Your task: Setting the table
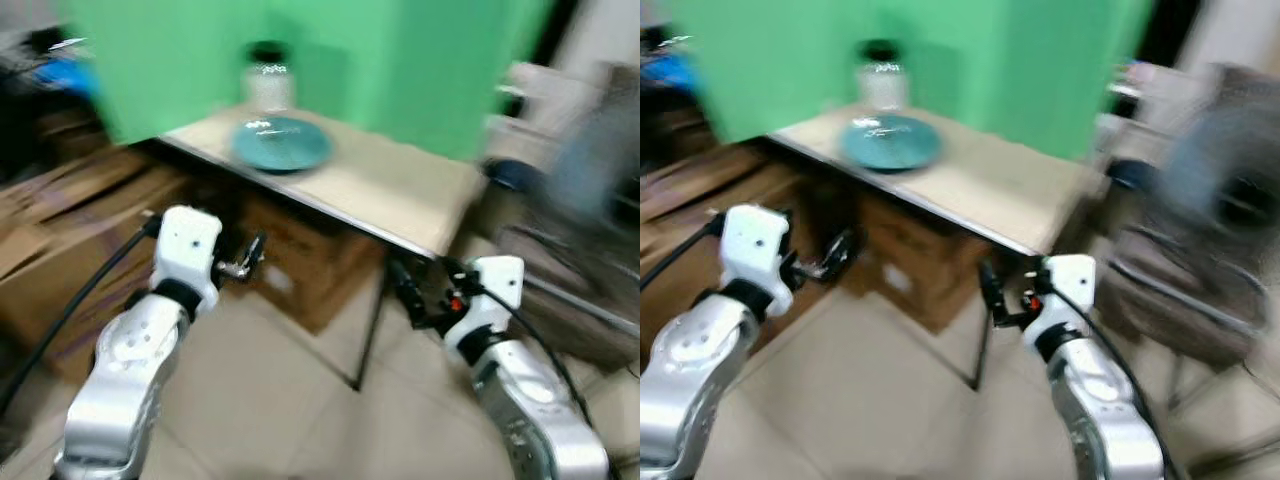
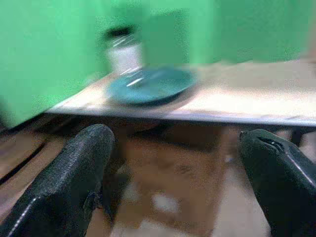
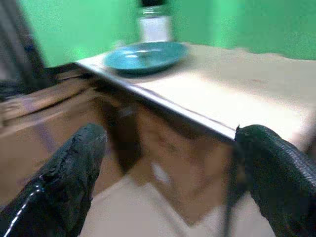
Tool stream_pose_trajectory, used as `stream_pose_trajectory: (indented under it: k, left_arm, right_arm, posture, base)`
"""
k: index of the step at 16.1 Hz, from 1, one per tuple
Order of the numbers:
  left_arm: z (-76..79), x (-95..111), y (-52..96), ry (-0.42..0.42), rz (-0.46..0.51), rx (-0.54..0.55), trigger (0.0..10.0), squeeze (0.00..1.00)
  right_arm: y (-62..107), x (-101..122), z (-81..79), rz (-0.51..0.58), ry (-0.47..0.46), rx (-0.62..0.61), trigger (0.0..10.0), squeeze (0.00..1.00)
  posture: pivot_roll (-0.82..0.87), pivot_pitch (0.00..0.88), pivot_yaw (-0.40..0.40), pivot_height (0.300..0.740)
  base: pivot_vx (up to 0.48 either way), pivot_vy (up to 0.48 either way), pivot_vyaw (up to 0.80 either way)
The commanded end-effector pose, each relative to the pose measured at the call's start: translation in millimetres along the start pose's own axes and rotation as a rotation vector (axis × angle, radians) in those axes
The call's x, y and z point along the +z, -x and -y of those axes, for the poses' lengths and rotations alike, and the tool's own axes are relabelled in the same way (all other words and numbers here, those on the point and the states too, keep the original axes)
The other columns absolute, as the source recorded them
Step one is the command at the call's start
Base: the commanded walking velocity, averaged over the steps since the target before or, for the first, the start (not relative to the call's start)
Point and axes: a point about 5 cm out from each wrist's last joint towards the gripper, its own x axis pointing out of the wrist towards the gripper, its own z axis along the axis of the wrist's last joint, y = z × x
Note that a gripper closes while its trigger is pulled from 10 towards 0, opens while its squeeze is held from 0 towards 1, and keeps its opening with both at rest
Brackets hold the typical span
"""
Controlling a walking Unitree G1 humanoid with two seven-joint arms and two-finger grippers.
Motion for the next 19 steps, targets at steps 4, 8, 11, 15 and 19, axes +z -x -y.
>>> stream_pose_trajectory:
  k: [4,8,11,15,19]
  left_arm:
    - [-2.0,4.1,-0.6,-0.001,0.024,-0.009,10.0,0.00]
    - [-2.5,3.6,-2.1,-0.005,0.023,-0.018,10.0,0.00]
    - [-2.1,4.3,-2.7,-0.006,0.026,-0.017,10.0,0.00]
    - [-1.6,4.0,-2.1,-0.009,0.026,-0.016,10.0,0.00]
    - [-2.4,3.1,-1.3,-0.013,0.023,-0.018,10.0,0.00]
  right_arm:
    - [-1.4,8.0,2.7,0.056,-0.005,-0.043,10.0,1.00]
    - [-0.5,9.7,4.8,0.067,0.005,-0.059,10.0,1.00]
    - [-0.6,9.4,4.8,0.067,0.003,-0.062,10.0,1.00]
    - [-1.5,9.3,4.0,0.064,0.003,-0.055,10.0,1.00]
    - [-2.3,9.2,1.4,0.059,0.000,-0.038,10.0,1.00]
  posture:
    - [0.11,0.000,-0.046,0.740]
    - [0.10,0.000,-0.032,0.740]
    - [0.10,0.000,-0.035,0.740]
    - [0.10,0.000,-0.038,0.740]
    - [0.10,0.000,-0.041,0.740]
  base:
    - [0.324,0.000,0.20]
    - [0.343,0.000,0.00]
    - [0.368,0.000,0.00]
    - [0.369,0.000,0.00]
    - [0.368,0.000,0.19]
